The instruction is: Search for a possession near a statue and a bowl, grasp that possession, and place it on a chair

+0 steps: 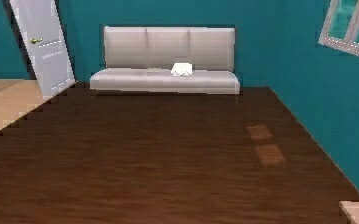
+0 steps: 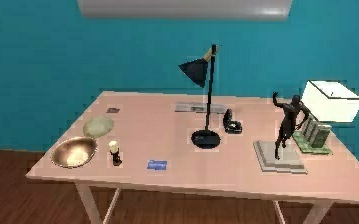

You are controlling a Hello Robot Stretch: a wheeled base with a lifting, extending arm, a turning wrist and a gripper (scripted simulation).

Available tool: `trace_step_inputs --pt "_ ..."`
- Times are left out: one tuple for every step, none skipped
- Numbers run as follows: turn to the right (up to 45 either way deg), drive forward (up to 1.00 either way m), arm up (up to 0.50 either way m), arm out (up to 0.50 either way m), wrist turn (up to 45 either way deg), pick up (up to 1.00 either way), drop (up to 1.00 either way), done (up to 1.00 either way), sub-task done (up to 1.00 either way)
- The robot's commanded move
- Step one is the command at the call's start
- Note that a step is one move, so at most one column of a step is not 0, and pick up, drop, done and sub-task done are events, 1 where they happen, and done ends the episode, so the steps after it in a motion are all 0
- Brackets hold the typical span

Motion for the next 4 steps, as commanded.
trace_step_inputs --pt "0.0 0.25 0.00 0.00 0.0 0.00 0.00 0.00 0.00" --pt "12.0 0.00 0.00 0.00 0.0 0.00 0.00 0.00 0.00" --pt "45.0 0.00 0.00 0.00 0.0 0.00 0.00 0.00 0.00" --pt "15.0 0.00 0.00 0.00 0.0 0.00 0.00 0.00 0.00"
